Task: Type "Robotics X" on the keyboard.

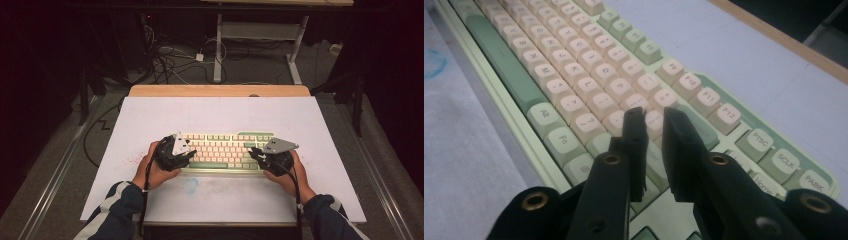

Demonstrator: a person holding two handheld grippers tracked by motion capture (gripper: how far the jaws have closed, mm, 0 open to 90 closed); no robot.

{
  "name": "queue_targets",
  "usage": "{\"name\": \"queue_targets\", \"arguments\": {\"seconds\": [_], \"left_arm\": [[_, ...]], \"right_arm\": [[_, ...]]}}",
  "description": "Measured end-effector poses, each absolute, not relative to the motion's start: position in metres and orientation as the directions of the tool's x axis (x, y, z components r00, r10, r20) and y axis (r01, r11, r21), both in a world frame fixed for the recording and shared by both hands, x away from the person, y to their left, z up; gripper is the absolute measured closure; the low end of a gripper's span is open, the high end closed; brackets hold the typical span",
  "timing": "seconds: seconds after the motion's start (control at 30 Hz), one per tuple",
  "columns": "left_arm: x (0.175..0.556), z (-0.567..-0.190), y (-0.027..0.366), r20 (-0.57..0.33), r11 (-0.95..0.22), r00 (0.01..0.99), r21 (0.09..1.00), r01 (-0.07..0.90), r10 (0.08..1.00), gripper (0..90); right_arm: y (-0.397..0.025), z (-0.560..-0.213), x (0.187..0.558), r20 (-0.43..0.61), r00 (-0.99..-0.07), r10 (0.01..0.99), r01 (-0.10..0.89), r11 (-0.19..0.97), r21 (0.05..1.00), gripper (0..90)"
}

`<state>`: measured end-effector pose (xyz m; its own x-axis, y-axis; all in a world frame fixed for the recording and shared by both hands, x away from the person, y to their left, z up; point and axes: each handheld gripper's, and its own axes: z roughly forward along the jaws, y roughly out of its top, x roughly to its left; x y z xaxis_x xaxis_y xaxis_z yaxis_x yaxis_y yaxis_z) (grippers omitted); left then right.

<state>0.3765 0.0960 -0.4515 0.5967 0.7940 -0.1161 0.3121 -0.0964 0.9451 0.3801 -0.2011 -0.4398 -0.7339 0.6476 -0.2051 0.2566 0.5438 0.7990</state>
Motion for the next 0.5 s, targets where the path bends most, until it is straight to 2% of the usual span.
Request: {"name": "queue_targets", "arguments": {"seconds": [0.07,0.37,0.5], "left_arm": [[0.3767,-0.4516,0.0954,-0.11,-0.094,0.589,0.948,0.304,0.801,48.6],[0.3769,-0.4494,0.0948,-0.136,-0.048,0.568,0.954,0.297,0.812,24.7],[0.3757,-0.4499,0.0942,-0.14,-0.042,0.576,0.956,0.292,0.805,17.4]], "right_arm": [[-0.2012,-0.4387,0.3796,-0.225,-0.712,0.666,0.254,0.542,0.801,66.8],[-0.2004,-0.4395,0.38,-0.233,-0.68,0.695,0.246,0.516,0.82,35.4],[-0.1976,-0.4416,0.3802,-0.252,-0.648,0.719,0.253,0.515,0.819,26.5]]}}
